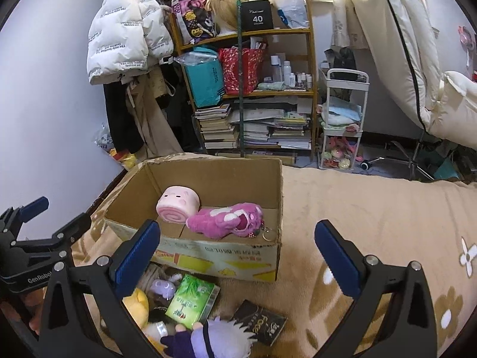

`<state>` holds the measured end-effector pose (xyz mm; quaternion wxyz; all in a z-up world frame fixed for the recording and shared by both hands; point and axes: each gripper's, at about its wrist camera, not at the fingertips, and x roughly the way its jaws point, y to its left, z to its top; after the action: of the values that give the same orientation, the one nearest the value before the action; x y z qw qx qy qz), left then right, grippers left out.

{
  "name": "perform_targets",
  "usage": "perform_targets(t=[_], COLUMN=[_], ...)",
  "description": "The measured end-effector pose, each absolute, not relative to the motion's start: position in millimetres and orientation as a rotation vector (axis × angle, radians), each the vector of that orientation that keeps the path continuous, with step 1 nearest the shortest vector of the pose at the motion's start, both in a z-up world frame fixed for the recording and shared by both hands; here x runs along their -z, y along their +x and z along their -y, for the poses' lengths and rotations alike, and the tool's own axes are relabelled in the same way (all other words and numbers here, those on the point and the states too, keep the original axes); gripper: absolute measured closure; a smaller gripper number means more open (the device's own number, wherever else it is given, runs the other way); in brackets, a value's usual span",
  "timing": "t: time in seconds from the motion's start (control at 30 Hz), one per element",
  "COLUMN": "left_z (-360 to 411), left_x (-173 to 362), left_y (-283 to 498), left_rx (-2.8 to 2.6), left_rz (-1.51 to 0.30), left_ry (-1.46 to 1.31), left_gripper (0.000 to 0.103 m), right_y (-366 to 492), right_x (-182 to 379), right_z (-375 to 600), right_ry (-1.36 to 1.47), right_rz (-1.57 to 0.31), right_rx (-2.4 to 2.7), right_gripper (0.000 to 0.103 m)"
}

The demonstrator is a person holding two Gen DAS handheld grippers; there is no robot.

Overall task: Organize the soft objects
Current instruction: 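Carry both toys over the box and open both tools to drop them in, then move the left tool to the yellow bear while the right tool approaches the white-haired doll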

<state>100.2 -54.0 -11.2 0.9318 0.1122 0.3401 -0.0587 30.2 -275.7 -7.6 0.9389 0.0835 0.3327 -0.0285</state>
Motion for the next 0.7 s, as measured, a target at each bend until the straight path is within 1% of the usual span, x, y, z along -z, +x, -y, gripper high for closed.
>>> perform_targets(t=[0.37,0.7], left_z=[40.8,31.6], left_x=[16.1,23.9], left_y=[67.7,54.8], left_rx=[0.104,0.08], left_rz=[-0.771,-0.838], left_ry=[0.234,0.224], left_gripper=[0.002,0.002], right_y=[1.8,-10.8], right_x=[8.3,12.9], right_z=[287.0,282.8], right_ry=[0.273,0.281], right_rz=[-0.714,-0.738], right_rx=[0.094,0.112], right_gripper=[0.0,0.0])
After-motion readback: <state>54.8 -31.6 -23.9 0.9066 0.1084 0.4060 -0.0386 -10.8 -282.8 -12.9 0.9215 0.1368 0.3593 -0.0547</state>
